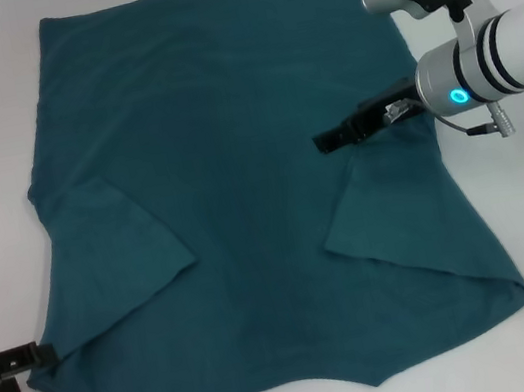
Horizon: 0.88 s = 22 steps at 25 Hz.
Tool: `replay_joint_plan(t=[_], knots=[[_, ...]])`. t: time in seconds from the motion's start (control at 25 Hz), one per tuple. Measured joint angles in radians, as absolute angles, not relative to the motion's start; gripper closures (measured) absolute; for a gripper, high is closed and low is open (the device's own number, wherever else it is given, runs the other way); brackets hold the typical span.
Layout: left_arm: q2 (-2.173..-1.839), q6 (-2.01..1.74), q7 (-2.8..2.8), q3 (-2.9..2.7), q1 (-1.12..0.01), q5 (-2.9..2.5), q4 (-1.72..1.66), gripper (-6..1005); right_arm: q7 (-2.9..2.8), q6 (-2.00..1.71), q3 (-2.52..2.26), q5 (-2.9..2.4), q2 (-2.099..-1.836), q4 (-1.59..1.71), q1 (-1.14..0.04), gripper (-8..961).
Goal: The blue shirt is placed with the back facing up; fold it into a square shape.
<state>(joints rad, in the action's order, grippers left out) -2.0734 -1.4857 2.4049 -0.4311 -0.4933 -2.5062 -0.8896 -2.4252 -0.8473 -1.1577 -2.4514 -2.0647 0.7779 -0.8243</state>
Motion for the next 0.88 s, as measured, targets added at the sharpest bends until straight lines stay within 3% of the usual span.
replay_joint_plan(t=[0.88], knots=[[-2.057, -1.448, 2.419, -0.461, -0.548, -2.536, -0.793, 152, -2.425, -0.85, -1.163, -2.451, -2.072, 0.778, -0.815, 25]])
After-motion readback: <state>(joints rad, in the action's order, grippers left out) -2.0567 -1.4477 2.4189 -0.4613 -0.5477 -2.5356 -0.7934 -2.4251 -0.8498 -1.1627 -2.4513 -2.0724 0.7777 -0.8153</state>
